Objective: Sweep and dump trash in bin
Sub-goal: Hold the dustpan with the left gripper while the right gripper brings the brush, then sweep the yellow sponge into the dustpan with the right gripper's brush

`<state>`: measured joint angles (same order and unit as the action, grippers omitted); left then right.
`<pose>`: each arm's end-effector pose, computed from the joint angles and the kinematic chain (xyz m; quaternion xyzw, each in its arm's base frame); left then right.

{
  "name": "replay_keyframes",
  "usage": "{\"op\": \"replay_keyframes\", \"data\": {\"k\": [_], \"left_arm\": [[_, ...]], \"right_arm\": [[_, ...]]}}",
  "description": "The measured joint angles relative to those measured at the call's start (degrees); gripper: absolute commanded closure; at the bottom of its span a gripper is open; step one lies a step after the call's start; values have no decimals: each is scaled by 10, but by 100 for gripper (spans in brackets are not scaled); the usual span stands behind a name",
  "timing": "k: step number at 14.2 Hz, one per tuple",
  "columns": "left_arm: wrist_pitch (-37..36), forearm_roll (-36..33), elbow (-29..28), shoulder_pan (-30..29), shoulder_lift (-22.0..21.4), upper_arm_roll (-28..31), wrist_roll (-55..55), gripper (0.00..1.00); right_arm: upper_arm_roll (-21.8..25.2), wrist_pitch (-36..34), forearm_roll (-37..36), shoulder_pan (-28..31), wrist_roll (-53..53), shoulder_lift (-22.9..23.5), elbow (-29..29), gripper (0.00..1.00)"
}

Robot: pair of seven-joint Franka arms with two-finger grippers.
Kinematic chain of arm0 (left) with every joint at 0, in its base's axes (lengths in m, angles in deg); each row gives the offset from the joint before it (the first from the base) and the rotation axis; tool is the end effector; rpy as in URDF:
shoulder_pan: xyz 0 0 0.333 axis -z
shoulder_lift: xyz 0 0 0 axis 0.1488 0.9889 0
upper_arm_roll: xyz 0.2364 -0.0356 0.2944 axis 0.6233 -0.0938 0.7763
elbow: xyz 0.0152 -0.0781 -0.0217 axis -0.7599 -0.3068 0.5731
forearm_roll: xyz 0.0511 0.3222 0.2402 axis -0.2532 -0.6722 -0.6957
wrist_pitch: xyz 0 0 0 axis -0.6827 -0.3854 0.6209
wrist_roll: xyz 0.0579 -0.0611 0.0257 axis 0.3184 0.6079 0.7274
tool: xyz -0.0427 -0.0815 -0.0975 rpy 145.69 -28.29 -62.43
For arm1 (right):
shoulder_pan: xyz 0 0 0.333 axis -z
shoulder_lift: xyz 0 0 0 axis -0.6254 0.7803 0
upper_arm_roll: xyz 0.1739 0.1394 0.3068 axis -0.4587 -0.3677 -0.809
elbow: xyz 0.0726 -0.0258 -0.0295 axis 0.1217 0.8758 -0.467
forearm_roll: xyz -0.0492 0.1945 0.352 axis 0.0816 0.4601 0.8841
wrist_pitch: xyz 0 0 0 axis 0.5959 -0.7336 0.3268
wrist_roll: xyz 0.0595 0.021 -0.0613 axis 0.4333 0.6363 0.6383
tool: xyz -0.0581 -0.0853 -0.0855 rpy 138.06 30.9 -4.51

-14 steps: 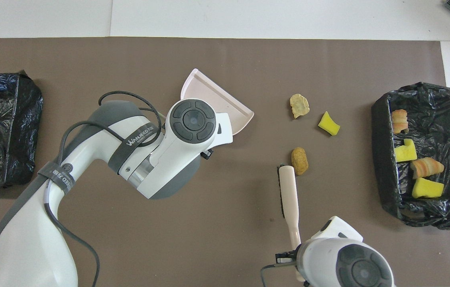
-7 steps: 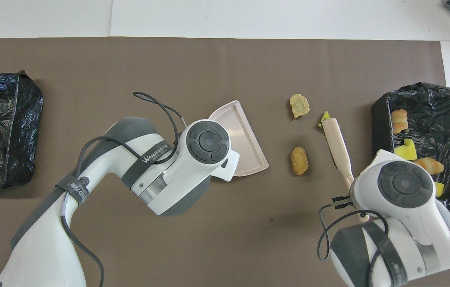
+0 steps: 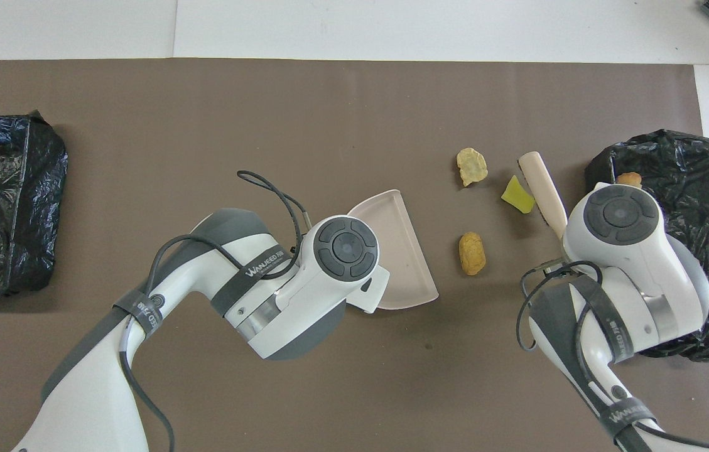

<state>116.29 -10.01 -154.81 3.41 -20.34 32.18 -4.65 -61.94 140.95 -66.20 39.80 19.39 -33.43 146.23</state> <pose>0.4857 -0.4103 0.3990 -0.7907 0.6060 0.0653 0.0577 0.5304 0.0429 0.3978 0.9715 0.1369 -0.0832 0.1746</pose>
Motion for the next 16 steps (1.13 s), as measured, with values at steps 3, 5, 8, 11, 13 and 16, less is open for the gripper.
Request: {"op": "replay_keyframes", "data": {"k": [3, 5, 8, 11, 13, 16], "left_arm": [[0, 1, -13, -1, -5, 0, 0, 100], [0, 1, -27, -1, -12, -1, 0, 100], [0, 2, -48, -1, -27, -2, 0, 100], [1, 3, -61, -1, -38, -2, 0, 100], [2, 3, -63, -1, -39, -2, 0, 100], [4, 3, -64, -2, -39, -2, 0, 100]], "right_arm": [[0, 17, -10, 0, -24, 26, -3, 100], [0, 22, -9, 0, -30, 34, -4, 100], [-2, 23, 58, -2, -33, 36, -4, 100], [-18, 24, 154, -15, -33, 36, -5, 100], [-43, 24, 189, -19, -33, 37, -5, 100], [-75, 22, 242, -25, -23, 37, -4, 100]]}}
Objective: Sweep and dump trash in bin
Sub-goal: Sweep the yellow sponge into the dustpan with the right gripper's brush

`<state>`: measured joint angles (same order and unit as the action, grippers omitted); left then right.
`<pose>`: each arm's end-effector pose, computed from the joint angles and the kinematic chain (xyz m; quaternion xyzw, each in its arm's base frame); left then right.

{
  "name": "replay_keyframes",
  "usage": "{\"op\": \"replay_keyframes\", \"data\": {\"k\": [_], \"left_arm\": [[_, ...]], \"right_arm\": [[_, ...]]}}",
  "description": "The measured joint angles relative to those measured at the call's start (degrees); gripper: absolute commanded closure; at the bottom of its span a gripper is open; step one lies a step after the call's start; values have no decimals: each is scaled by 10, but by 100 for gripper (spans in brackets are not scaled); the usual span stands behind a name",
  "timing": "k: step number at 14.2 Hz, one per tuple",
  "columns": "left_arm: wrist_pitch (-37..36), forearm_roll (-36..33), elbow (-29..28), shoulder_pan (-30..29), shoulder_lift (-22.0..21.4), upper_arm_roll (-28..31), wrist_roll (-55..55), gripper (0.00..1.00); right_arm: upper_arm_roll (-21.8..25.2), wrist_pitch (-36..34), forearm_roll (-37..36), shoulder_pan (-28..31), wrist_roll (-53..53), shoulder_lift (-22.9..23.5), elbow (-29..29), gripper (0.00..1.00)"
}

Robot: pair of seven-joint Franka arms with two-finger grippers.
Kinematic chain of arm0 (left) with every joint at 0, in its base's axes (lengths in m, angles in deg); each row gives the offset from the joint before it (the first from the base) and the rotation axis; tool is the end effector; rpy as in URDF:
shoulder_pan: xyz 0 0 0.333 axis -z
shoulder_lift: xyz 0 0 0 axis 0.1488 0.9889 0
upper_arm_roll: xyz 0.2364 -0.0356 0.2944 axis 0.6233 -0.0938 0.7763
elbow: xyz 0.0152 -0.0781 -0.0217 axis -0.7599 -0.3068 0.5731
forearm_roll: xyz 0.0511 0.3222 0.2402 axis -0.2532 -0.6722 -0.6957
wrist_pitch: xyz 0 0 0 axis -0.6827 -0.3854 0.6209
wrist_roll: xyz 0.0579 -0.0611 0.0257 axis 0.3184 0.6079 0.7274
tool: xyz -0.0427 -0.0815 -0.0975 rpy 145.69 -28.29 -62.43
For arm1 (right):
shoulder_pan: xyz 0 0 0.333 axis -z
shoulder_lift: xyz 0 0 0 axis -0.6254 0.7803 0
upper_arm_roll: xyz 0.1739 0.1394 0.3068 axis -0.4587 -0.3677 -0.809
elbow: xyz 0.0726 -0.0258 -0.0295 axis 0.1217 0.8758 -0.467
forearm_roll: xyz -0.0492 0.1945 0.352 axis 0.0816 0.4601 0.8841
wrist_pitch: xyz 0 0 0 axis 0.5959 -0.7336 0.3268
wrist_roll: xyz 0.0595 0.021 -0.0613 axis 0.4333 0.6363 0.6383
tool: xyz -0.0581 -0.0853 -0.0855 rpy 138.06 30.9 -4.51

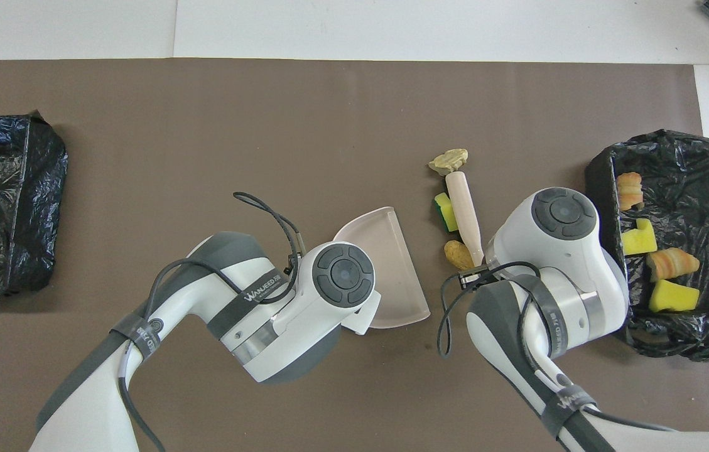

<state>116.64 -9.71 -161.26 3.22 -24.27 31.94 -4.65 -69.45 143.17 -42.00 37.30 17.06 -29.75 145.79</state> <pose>0.4532 -0.3944 0.3874 -0.7834 0.6108 0.0863 0.0758 0.5111 0.1691 0.3662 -0.9886 -0.0990 0.1136 0.0048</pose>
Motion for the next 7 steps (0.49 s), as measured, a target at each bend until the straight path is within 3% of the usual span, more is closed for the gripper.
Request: {"op": "replay_keyframes", "data": {"k": [7], "left_arm": [[5, 5, -1, -10, 0, 1, 59, 100]], "right_arm": [[10, -55, 164, 6, 224, -6, 2, 100]]}}
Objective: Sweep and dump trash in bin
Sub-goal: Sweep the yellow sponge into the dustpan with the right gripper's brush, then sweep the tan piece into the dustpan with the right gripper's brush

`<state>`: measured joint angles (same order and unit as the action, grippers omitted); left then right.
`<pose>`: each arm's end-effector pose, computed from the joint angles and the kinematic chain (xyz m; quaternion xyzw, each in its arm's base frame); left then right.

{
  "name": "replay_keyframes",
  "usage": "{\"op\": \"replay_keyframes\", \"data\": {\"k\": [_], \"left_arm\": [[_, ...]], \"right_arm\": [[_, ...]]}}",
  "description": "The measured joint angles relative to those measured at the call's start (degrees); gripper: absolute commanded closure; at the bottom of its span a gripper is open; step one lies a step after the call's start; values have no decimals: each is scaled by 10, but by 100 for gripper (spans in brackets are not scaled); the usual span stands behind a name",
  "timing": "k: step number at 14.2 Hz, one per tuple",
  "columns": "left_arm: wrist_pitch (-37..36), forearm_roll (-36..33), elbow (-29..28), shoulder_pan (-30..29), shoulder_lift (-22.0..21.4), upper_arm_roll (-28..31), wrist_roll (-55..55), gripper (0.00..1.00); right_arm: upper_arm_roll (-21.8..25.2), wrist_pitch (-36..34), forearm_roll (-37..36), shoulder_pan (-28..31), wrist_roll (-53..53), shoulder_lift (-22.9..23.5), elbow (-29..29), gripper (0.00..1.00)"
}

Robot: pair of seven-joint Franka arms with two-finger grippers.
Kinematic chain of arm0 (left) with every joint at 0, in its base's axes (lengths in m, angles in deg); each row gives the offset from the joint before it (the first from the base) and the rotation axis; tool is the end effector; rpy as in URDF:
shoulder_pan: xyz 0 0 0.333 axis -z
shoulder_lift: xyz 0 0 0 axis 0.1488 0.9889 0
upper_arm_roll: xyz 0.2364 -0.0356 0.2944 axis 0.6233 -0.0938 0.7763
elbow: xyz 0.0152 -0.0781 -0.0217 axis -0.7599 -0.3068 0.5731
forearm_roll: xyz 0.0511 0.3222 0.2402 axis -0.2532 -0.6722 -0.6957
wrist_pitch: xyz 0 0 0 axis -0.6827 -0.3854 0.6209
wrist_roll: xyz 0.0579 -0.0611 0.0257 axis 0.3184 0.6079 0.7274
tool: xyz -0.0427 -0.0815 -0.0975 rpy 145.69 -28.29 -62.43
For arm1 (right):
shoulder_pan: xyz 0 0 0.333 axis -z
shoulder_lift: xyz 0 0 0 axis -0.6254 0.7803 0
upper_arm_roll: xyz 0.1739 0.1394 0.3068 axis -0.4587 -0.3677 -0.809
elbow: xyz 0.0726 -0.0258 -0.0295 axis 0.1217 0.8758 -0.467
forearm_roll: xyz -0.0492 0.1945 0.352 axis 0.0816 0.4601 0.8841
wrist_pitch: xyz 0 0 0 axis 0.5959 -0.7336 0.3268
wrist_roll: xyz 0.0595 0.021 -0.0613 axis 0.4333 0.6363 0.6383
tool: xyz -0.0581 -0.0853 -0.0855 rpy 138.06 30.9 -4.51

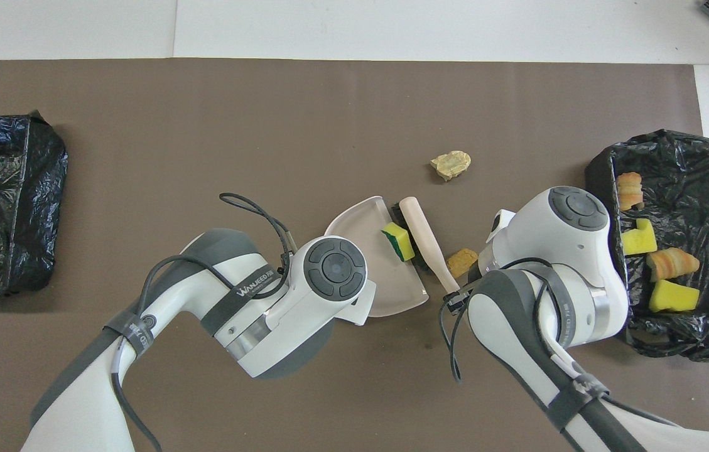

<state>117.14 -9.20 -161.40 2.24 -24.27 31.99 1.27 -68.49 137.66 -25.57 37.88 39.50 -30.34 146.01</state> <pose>0.4597 -0.3874 0.3867 -0.8203 0.5612 0.0811 0.0746 0.4949 0.1775 0.3692 -0.9550 -0.2043 0.1542 0.1500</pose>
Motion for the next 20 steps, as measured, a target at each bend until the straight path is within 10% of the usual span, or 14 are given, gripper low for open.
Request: {"op": "replay_keyframes", "data": {"k": [8, 14, 20], "left_arm": [[1, 1, -2, 0, -1, 0, 6, 100], [5, 1, -7, 0, -4, 0, 6, 100], [11, 1, -12, -1, -7, 0, 6, 100]], "right_arm": [[33, -76, 59, 3, 30, -60, 3, 100], [47, -85, -178, 5, -117, -158, 59, 100], [48, -42, -189, 4, -184, -174, 161, 100]]}}
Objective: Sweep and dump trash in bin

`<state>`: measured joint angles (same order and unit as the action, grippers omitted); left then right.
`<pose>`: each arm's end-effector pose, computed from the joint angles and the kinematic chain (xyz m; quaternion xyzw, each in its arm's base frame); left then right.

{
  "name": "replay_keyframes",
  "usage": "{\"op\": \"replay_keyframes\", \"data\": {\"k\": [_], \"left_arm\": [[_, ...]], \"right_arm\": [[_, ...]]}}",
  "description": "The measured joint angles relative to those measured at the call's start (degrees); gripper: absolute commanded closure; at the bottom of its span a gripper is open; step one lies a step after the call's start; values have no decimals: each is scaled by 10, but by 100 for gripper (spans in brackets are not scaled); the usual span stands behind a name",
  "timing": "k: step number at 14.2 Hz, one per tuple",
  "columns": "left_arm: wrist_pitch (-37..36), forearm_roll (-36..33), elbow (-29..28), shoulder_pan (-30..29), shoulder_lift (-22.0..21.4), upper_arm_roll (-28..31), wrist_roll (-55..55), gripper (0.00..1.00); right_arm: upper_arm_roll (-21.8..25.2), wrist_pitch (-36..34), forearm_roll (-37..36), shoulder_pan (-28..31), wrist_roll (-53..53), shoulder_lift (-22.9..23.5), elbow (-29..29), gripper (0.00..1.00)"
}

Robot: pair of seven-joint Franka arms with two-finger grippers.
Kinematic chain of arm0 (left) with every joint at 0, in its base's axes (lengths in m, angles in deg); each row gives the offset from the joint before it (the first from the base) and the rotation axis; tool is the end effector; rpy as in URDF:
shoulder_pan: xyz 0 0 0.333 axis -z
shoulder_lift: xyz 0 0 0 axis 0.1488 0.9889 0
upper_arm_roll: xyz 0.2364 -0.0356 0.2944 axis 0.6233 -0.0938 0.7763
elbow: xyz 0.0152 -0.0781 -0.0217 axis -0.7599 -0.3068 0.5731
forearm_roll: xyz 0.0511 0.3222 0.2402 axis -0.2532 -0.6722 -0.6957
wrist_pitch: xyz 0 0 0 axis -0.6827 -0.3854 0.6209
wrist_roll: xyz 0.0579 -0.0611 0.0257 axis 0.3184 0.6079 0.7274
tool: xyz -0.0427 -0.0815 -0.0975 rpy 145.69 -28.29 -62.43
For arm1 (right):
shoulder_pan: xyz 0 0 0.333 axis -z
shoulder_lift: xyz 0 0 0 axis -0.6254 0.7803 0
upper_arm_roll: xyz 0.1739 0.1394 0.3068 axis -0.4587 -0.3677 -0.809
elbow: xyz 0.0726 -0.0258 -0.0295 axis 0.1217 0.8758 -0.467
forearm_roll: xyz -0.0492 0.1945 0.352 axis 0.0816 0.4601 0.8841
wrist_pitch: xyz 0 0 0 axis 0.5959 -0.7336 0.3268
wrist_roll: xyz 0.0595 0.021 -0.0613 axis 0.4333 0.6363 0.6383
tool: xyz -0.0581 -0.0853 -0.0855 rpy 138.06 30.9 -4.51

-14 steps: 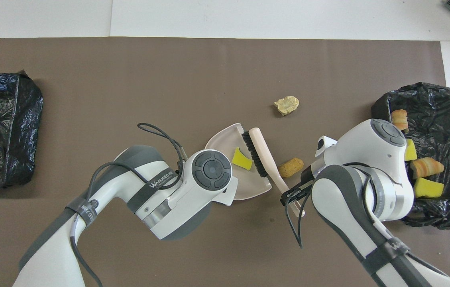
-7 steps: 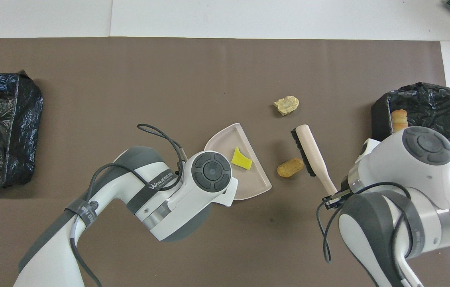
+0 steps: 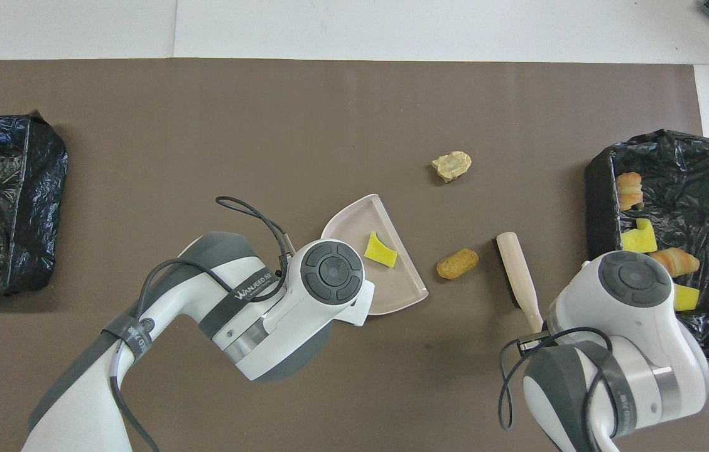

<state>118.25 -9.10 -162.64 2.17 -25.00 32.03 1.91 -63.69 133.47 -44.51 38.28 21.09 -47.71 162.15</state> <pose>0.4558 -0.3854 0.3851 -0.8233 0.5573 0.0764 0.0758 0.3947 0.0795 0.3860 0.9794 0.0795 -0.1799 0.0462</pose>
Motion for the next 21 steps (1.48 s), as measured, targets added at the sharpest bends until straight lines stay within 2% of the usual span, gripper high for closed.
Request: {"op": "replay_keyframes", "data": {"k": [5, 10, 12, 16, 18, 21], "left_arm": [[1, 0, -1, 0, 0, 0, 0, 100], [2, 0, -4, 0, -2, -1, 2, 100], [3, 0, -4, 0, -2, -1, 3, 100], [6, 0, -6, 0, -3, 0, 4, 100], [8, 3, -6, -2, -3, -1, 4, 100], [11, 14, -5, -10, -3, -1, 6, 100]], "right_arm": [[-9, 41, 171, -7, 29, 28, 1, 100], [-58, 49, 356, -11, 74, 33, -13, 100], [-62, 48, 406, -15, 76, 33, -16, 100], [-58, 26, 400, -14, 74, 26, -49, 100], [-54, 20, 340, -14, 59, 13, -60, 100], [-50, 25, 180, -6, 40, 15, -95, 100]]}}
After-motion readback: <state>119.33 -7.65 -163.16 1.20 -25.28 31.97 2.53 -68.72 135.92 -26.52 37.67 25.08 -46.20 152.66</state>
